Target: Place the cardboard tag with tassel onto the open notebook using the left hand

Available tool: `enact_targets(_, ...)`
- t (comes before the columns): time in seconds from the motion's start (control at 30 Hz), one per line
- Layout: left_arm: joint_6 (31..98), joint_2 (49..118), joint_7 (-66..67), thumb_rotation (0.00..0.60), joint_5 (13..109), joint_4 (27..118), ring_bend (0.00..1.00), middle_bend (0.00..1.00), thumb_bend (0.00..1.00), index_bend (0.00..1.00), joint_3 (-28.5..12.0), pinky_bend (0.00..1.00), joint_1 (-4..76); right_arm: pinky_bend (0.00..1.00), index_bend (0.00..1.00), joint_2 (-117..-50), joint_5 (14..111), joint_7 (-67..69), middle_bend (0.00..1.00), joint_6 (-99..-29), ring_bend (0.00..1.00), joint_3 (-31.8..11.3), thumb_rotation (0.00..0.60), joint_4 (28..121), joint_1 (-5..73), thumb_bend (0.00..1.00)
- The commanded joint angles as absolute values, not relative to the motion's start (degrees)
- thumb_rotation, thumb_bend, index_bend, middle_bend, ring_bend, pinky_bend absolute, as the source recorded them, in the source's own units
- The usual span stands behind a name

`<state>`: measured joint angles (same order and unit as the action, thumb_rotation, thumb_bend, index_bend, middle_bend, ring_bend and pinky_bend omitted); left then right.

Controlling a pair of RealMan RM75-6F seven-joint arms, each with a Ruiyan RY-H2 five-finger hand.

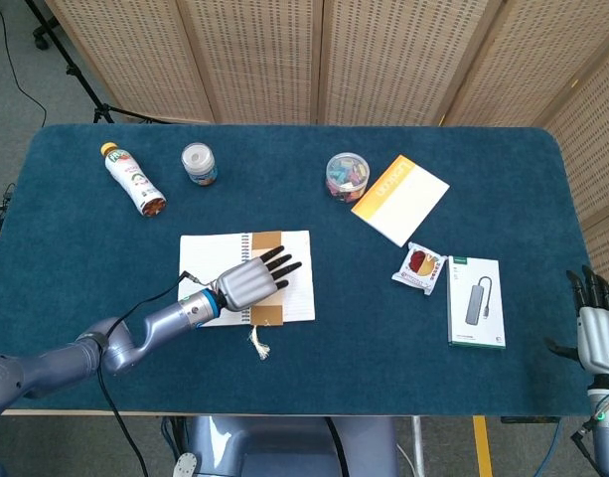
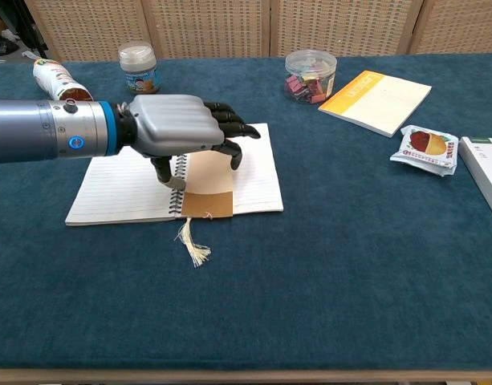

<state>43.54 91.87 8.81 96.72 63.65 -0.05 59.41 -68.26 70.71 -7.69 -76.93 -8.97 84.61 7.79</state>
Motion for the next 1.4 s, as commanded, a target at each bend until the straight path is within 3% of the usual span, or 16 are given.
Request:
enact_targets(0.03,43.64,91.98,9.1,0.6,96.56,63.46,0.0,0.0,0.36,0.58,0.02,0.0,59.56,0.0,0.03,-68.32,70.63,-7.83,0.0,-76.88,0.0,-8.97,0.6,84.6,7.83,0.0)
enact_targets(0.33,43.22,92.14,9.09,0.6,95.96,62.91,0.0,0.0,0.35,0.58,0.52,0.0,60.16,0.0,0.03,-68.41,70.31,-8.19,0.0,-76.85,0.0,-9.02,0.6,84.56,7.88,0.0)
enact_targets(0.53,43.17,91.87,9.29,0.6,95.7,63.1,0.0,0.0,0.32,0.44,0.71,0.0,60.44,0.0,0.03,-68.42,70.19,-8.33,0.0,-76.84,0.0,-9.03,0.6,84.6,7.88,0.0)
enact_targets(1.4,43.32,90.52,10.41,0.6,94.98,64.52,0.0,0.0,0.2,0.34,1.51,0.0,61.11,0.0,0.03,-68.28,69.94,-9.05,0.0,-77.23,0.0,-9.05,0.6,85.07,7.76,0.0)
